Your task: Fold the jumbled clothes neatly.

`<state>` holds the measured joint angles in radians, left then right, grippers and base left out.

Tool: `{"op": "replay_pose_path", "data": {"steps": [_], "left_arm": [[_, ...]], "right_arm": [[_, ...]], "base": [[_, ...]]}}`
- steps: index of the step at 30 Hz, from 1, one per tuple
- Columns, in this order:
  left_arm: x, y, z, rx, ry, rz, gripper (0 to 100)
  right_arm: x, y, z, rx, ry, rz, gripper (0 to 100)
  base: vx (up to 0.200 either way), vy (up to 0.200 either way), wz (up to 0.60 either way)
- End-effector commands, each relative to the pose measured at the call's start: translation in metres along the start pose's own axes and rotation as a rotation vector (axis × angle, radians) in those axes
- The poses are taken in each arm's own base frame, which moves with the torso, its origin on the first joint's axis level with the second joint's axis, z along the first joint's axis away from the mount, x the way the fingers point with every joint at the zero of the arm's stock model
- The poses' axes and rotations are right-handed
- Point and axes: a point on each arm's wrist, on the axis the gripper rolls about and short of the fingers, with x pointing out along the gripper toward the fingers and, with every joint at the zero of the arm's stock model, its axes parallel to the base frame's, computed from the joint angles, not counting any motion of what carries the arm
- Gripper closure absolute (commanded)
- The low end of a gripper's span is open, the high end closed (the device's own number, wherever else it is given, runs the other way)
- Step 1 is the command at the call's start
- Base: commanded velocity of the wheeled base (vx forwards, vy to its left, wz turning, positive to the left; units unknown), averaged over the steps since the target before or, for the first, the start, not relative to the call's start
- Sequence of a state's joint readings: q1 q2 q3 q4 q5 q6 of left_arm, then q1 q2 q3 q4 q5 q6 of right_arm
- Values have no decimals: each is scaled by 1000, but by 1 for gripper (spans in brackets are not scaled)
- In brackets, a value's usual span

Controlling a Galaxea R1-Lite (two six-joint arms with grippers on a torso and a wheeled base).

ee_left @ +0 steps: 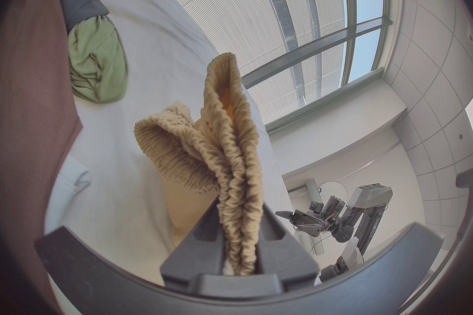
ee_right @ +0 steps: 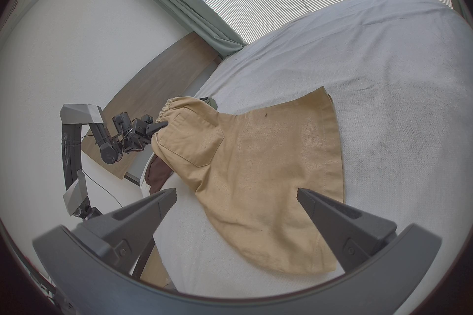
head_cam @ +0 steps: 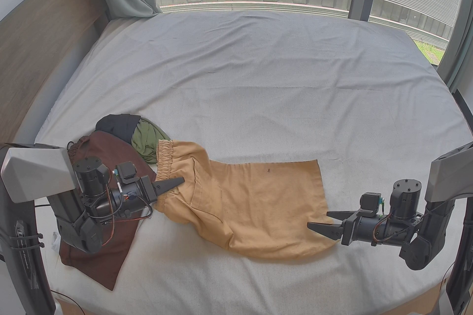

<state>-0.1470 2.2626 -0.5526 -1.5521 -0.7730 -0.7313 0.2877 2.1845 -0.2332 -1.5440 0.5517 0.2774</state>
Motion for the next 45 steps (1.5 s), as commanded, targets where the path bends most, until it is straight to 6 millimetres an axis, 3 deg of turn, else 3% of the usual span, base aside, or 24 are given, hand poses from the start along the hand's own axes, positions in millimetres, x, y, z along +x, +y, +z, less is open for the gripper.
{"op": "replay_pose_path", "data": {"steps": [1, 14, 19, 45], "left_arm": [[10, -6, -6, 4, 19, -20, 100], [43, -11, -21, 9, 42, -45, 100], [55, -14, -17, 18, 19, -63, 100], [81, -34, -17, -1, 18, -140, 100]], "right_arm": [[0, 1, 1, -3, -3, 4, 0], [2, 2, 2, -8, -5, 11, 0], [2, 3, 2, -10, -9, 13, 0], [-6, 9, 18, -32, -70, 22, 0]], "base": [[0, 0, 0], [0, 0, 0], [0, 0, 0], [0, 0, 0]]}}
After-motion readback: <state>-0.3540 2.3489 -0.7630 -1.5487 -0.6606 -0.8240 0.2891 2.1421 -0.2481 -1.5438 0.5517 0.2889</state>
